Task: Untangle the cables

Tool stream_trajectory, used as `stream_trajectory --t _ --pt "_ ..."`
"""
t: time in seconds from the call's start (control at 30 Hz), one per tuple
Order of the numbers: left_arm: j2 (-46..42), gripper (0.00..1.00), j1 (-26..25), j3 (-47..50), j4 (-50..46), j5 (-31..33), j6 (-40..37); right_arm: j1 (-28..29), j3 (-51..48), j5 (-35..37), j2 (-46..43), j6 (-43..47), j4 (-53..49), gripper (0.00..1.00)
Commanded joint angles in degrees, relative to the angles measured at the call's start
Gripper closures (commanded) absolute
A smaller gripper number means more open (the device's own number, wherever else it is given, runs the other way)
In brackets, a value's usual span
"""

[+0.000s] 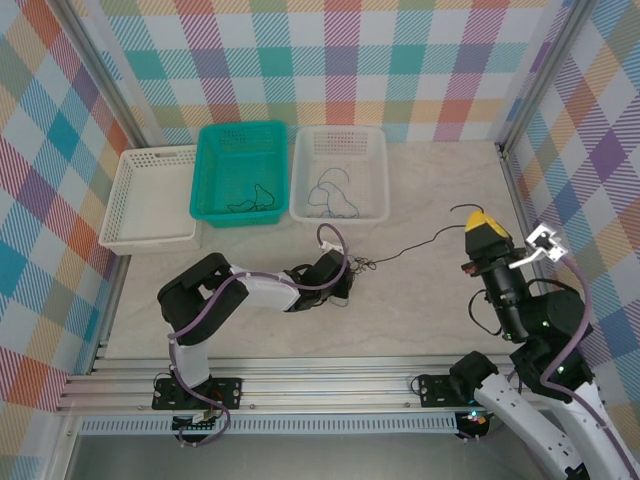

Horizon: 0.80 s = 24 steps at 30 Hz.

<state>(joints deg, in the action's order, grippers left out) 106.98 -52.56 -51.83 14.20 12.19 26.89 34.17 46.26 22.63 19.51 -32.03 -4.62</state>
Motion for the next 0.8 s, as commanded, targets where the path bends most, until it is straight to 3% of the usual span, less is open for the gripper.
stream_trajectory --t 0.0,0.13,0.27,0.47,0.63,0.77 --pt "-1.2 0.84 1.2 2.1 -2.0 -0.1 0.4 0.2 3.2 6.0 -1.7 3.8 -2.7 1.0" --pt "-3.9 1.0 2.2 3.9 -3.1 1.4 1.0 0.2 5.0 11.6 -3.1 6.5 -6.6 1.0" --pt "-7.6 1.0 4.3 7.4 -4.0 2.8 2.4 0.2 7.1 21.3 -5.2 9.2 -10.0 1.0" --pt "-12.7 1.0 9.3 12.6 -6.5 4.4 3.0 0.2 9.5 29.2 -10.6 19.6 -9.4 1.0" --pt "-15.6 1.0 13.2 15.3 -7.6 3.9 2.4 0.3 10.9 30.4 -14.0 21.5 -11.1 1.0" --pt "-16.2 0.98 13.6 13.9 -7.8 -2.7 0.7 0.5 12.0 29.8 -10.3 17.9 -17.9 1.0"
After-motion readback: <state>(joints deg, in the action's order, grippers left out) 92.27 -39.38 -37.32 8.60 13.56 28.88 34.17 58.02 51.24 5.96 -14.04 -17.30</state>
